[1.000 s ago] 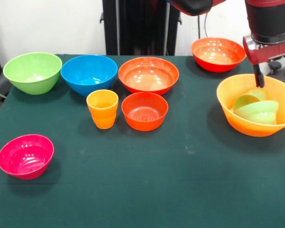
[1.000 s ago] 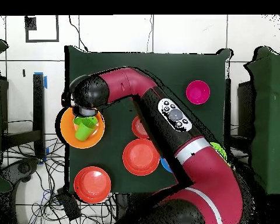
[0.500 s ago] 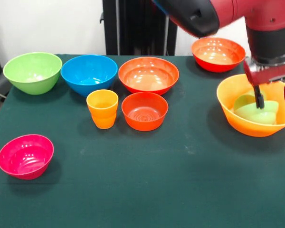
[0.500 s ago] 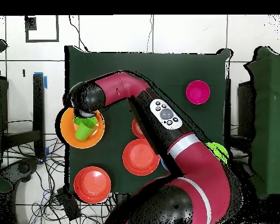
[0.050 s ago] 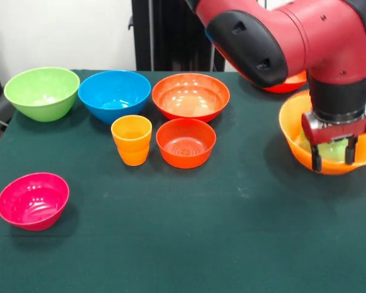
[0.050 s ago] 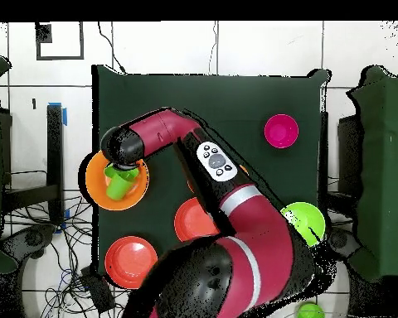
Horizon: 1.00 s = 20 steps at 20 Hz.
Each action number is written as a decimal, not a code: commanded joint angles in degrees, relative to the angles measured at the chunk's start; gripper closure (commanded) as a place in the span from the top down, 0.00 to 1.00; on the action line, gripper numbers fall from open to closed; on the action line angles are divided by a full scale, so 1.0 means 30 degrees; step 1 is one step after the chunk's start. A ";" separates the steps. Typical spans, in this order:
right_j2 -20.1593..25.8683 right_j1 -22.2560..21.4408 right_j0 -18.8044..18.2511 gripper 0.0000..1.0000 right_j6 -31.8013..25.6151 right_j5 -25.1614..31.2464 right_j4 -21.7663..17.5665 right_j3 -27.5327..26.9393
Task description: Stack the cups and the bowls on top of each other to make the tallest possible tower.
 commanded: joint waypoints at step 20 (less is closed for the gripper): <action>-0.4422 0.1361 0.2410 0.00 -0.2428 0.1334 -0.2865 -0.4892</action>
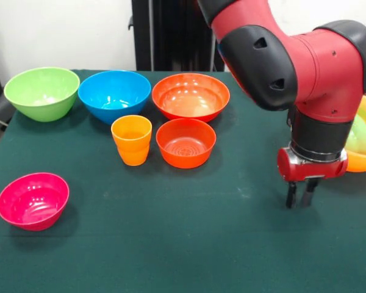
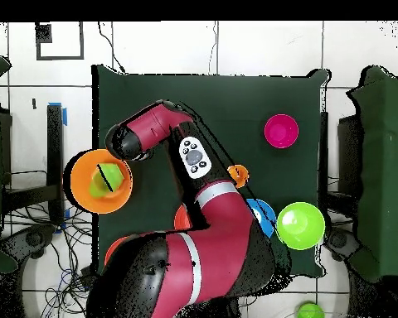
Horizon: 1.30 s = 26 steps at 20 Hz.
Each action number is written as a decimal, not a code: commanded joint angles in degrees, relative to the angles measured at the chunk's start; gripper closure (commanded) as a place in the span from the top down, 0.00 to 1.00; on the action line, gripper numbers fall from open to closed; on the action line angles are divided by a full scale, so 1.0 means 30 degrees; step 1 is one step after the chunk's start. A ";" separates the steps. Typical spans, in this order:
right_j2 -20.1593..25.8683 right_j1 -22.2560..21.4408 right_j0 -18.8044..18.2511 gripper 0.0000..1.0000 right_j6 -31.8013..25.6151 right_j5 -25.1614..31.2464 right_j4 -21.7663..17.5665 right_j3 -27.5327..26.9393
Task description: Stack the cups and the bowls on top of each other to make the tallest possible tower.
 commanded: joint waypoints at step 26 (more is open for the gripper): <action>0.0974 -0.6391 -0.1767 1.00 -0.2992 0.5546 0.5922 0.5688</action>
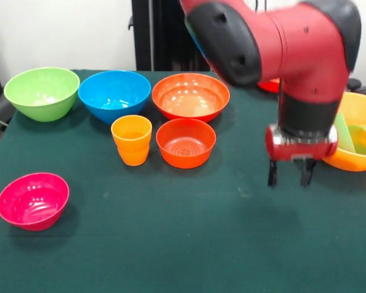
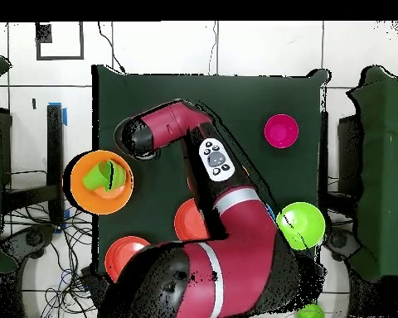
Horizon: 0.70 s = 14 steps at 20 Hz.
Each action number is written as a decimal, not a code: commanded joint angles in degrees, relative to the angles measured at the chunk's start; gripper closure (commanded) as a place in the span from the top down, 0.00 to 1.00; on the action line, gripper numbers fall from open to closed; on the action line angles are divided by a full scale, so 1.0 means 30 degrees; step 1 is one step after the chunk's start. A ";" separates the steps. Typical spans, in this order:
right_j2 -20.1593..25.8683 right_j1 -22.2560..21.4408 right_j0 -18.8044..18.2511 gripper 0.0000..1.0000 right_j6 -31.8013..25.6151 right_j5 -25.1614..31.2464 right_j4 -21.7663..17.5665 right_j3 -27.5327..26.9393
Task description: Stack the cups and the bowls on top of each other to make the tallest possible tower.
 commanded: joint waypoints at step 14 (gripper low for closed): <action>0.0117 -0.8775 0.3390 1.00 0.2645 1.0613 0.7576 0.3220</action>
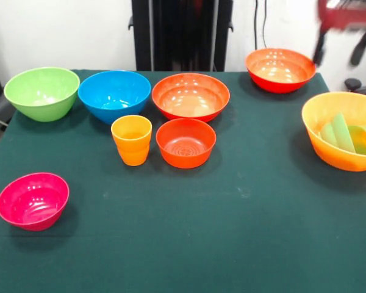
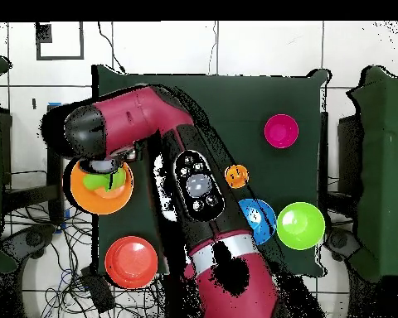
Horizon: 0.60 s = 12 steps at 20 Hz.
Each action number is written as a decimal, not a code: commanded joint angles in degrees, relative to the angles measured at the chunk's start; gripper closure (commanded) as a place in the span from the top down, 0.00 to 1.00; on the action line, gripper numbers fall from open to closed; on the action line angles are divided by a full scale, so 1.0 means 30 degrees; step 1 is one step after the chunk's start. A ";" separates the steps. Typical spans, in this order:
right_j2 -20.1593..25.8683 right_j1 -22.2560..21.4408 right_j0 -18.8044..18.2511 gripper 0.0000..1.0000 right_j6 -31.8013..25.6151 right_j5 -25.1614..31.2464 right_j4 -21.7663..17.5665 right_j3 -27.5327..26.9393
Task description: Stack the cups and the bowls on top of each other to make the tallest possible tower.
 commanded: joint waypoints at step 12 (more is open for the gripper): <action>-0.2462 -0.1591 0.6321 1.00 0.5429 -0.3158 0.2001 0.5818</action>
